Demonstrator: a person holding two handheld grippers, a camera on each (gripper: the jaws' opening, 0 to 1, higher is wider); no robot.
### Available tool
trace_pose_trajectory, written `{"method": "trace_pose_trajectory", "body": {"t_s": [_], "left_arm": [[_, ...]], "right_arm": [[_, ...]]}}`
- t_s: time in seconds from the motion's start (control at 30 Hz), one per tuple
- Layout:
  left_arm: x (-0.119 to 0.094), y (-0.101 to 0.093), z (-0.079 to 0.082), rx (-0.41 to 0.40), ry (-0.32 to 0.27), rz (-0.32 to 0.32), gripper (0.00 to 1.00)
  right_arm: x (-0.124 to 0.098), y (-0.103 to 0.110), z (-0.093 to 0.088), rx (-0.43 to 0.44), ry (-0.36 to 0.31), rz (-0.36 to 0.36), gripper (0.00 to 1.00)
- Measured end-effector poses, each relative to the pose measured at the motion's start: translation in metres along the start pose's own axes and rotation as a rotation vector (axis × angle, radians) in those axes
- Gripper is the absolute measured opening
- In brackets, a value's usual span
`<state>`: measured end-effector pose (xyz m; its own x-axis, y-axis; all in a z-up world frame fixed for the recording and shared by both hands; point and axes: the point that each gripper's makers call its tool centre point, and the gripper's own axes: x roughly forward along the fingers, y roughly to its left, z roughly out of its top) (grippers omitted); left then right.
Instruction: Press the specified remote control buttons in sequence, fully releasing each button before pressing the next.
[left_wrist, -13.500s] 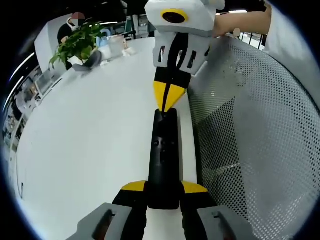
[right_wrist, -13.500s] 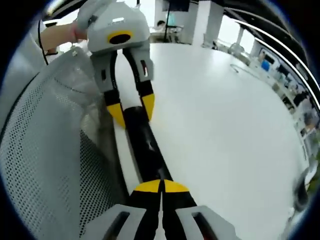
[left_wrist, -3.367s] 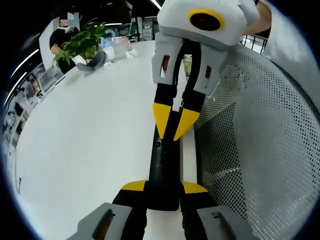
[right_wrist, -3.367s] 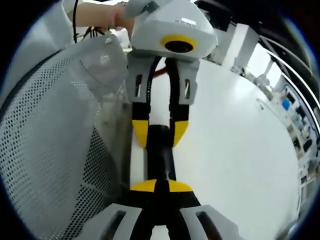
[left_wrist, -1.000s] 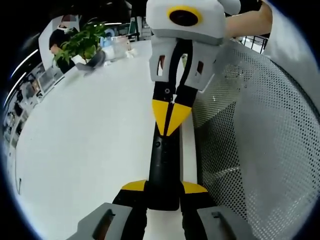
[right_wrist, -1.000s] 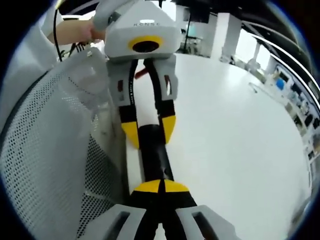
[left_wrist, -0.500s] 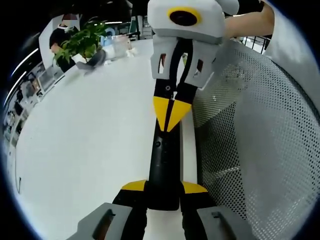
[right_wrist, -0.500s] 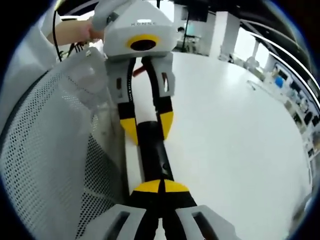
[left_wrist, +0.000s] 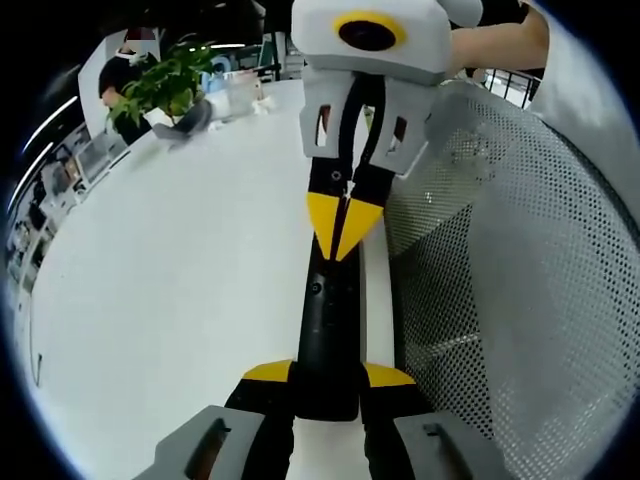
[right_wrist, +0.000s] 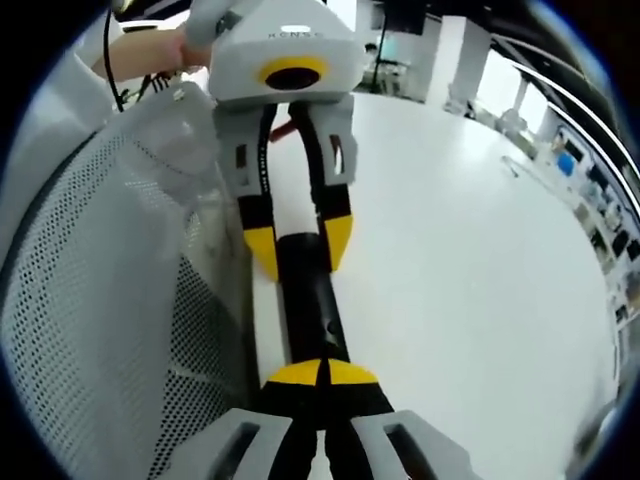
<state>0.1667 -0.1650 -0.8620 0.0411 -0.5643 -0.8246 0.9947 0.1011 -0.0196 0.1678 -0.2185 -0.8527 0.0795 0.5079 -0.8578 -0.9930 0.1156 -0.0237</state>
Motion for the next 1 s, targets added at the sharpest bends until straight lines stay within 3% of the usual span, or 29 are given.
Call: {"method": "trace_pose_trajectory", "body": {"t_s": [0.37,0.47,0.6,1.0], "left_arm": [[-0.0002,0.0008,0.0004,0.005,0.0,-0.003,0.24],[-0.0003,0.0009,0.0005,0.005,0.001,-0.004,0.24],[-0.0003,0.0009,0.0003,0.006,0.002,-0.005,0.24],[-0.0002,0.0011,0.0005,0.008,0.007,-0.003,0.24]], "right_arm": [[0.0024,-0.0005,0.0002,-0.057,0.147,0.037,0.0],[0.0023,-0.001,-0.0009,-0.063,0.155,0.039,0.0],[0.0015,-0.0016,-0.0016,-0.017,0.135,0.027,0.0],[-0.0015,-0.0003,-0.0022,-0.07,0.009,0.034,0.0]]}}
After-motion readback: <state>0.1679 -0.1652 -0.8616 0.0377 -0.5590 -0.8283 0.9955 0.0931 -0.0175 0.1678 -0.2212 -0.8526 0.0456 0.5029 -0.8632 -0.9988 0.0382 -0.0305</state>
